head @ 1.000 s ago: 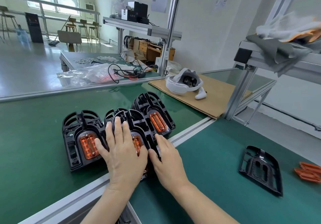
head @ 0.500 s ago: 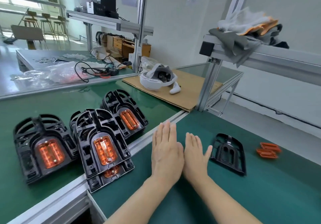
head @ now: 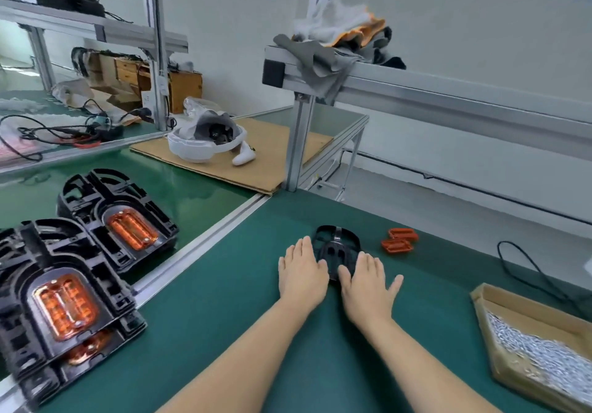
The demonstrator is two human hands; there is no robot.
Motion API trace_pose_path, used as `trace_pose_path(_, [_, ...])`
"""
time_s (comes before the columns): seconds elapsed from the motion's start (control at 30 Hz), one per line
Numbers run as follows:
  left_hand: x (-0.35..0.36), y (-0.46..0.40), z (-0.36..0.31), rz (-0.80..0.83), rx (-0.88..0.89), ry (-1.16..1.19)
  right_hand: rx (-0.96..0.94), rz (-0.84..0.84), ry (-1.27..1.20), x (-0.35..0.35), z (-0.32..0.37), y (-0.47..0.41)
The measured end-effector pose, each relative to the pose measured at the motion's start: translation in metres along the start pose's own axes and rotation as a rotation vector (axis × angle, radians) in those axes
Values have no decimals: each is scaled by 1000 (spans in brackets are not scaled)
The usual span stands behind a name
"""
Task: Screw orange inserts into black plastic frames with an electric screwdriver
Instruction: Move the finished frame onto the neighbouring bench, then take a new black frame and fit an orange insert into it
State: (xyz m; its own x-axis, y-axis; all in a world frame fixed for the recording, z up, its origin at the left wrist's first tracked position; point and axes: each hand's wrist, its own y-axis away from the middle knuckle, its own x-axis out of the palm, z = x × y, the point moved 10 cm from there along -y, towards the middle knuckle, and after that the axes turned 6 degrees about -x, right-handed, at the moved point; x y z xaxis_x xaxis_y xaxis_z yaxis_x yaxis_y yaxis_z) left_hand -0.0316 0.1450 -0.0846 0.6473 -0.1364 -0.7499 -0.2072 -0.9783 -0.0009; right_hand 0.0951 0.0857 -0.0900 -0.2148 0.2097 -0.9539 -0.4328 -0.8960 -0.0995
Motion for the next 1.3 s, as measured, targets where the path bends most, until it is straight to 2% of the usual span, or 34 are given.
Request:
trace_pose_path(0.27, [18, -2, 2, -10, -56, -137, 33, 46, -101, 12, -6, -1])
trace_pose_path(0.43, [16, 1, -2, -33, -84, -65, 19, 54, -174, 12, -8, 1])
trace_pose_path(0.73, [24, 29, -28, -9, -98, 362, -5, -63, -349, -20, -32, 26])
trace_pose_path(0.93, [42, 46, -40, 14, -214, 670, 38, -127, -411, -49, -63, 49])
trace_pose_path(1.13, [75, 63, -56, 164, -314, 1007, 74, -139, -449, -71, -92, 68])
trace_pose_path(1.3, [92, 83, -69, 229, -342, 1103, 162, -133, -731, -79, -115, 81])
